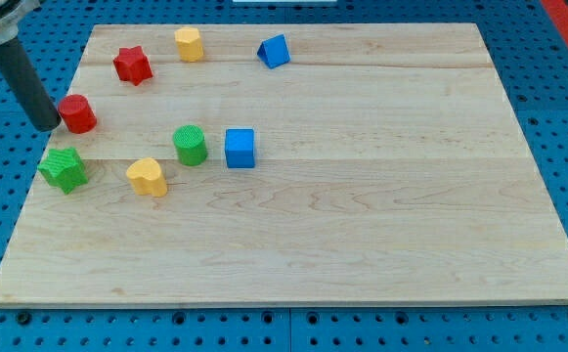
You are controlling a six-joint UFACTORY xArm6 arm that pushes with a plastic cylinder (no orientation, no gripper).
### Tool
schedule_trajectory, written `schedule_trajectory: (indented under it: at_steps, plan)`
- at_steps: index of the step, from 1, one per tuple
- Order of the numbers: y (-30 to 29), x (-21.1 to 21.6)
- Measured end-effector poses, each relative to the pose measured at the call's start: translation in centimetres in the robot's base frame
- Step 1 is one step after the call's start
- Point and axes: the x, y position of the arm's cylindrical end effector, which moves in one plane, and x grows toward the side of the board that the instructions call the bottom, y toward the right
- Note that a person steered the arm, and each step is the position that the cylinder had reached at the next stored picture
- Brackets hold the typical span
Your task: Slightly push the yellow heart towards the bottom left of the board
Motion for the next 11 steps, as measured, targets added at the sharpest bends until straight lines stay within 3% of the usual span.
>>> schedule_trajectory:
  at_steps: [2, 4, 6, 11]
  plan:
    - [0.4, 0.2]
    - [3.2, 3.9]
    - [11.3, 3.0]
    - [10.4, 2.1]
